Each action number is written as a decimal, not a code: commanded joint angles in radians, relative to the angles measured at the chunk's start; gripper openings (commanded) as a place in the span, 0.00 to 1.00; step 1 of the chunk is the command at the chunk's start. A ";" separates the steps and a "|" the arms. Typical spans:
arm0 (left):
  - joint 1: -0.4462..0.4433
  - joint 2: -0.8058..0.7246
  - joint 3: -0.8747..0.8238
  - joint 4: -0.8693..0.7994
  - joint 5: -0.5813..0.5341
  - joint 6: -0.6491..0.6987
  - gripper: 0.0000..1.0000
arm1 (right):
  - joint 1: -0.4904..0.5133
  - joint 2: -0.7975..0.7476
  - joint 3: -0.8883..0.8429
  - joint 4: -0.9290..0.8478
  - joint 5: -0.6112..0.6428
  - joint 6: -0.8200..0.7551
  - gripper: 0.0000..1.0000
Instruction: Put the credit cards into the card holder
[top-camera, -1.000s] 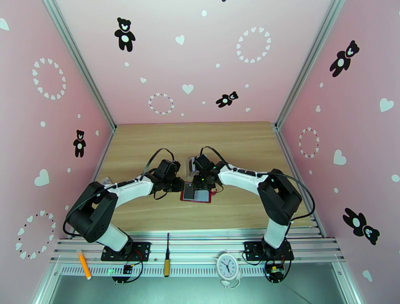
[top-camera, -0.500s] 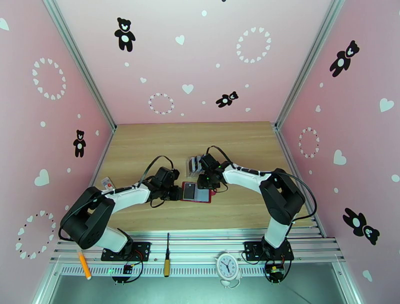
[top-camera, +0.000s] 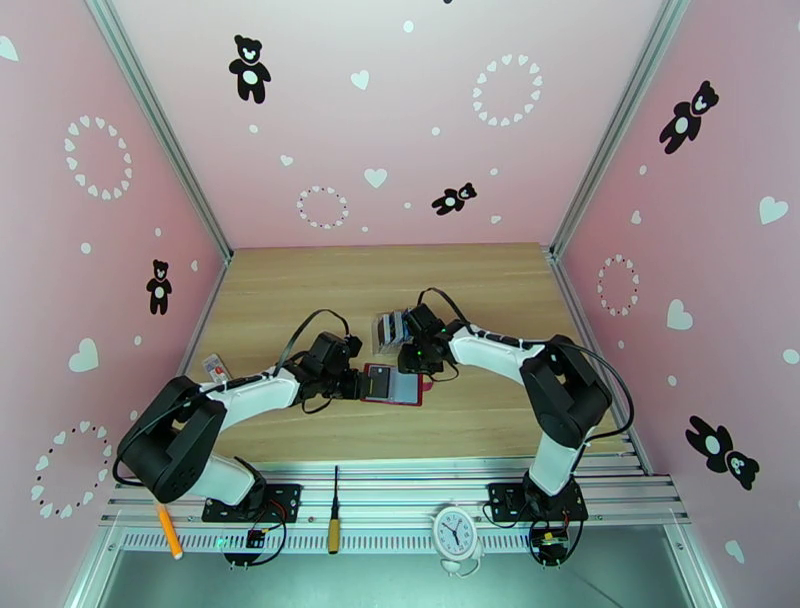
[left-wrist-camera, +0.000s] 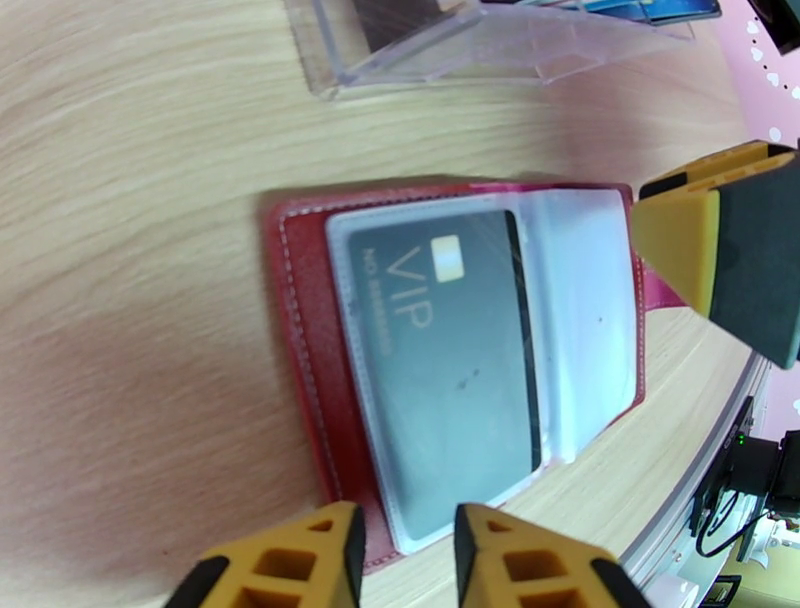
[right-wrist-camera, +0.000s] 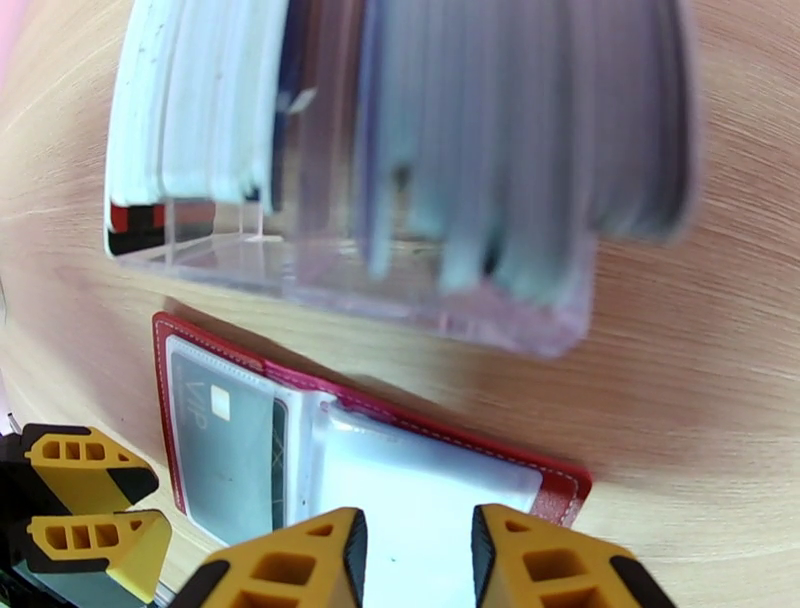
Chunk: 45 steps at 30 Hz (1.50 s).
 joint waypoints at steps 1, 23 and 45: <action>-0.007 0.028 0.016 0.000 -0.003 0.014 0.32 | -0.003 0.025 -0.007 0.001 -0.011 -0.012 0.35; -0.007 0.093 0.035 -0.019 -0.008 0.017 0.33 | -0.001 0.069 -0.030 0.022 -0.029 -0.007 0.35; -0.007 0.080 0.027 0.011 0.031 0.012 0.52 | 0.046 0.063 -0.046 0.056 -0.072 0.031 0.36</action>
